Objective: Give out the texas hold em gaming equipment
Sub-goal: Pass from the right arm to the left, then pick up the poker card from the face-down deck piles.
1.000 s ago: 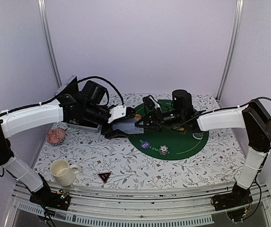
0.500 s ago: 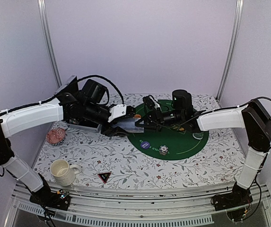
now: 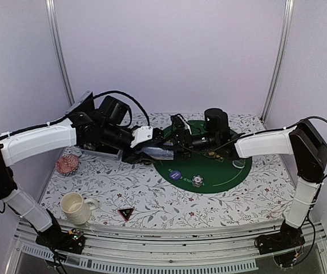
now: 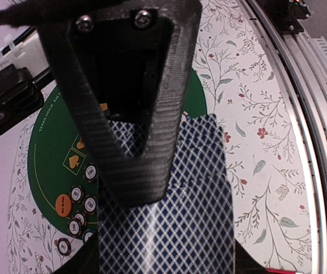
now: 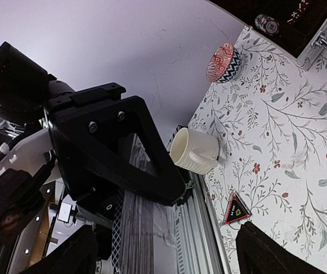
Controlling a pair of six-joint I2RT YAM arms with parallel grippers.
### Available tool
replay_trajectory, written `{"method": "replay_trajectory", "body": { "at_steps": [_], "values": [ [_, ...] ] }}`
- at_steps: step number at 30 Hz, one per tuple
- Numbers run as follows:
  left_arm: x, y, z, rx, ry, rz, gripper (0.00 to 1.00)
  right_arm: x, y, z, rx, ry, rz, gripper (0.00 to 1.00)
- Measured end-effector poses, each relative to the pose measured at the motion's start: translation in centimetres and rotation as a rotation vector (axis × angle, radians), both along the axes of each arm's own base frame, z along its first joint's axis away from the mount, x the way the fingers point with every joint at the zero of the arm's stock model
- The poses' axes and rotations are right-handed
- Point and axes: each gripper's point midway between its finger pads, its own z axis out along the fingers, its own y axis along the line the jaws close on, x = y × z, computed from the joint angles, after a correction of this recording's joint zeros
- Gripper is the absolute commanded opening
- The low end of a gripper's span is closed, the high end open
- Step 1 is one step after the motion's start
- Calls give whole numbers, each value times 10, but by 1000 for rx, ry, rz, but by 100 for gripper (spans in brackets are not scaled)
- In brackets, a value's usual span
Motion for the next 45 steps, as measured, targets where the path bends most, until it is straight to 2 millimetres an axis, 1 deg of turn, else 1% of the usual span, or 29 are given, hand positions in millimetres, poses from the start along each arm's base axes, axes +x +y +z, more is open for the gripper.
{"method": "replay_trajectory", "body": {
  "at_steps": [5,9,12,16,20,25,32,36,41,44,45],
  "values": [
    [1,0,-1,8,-7,7,45,6,20,-5,-25,-21,-14,88],
    [2,1,-2,16,-16,18,45,11,25,-15,-78,-31,-49,85],
    [4,2,-3,25,-22,29,45,16,23,-27,-129,-37,-82,84],
    [6,5,-7,44,-24,44,45,20,19,-34,-176,-65,-114,82],
    [8,5,-7,47,-29,51,45,23,11,-30,-209,-100,-145,80],
    [10,5,-6,45,-37,56,44,25,1,-25,-237,-128,-164,73],
    [10,9,-14,66,-31,67,44,22,-2,-29,-272,-143,-149,56],
    [10,9,-17,67,-33,70,45,20,-5,-26,-285,-152,-145,50],
    [11,8,-18,59,-35,75,45,19,-8,-23,-298,-161,-143,45],
    [11,8,-20,59,-35,76,44,19,-10,-23,-307,-160,-146,44],
    [11,9,-21,60,-34,76,44,19,-11,-23,-312,-158,-147,45]
  ]
}}
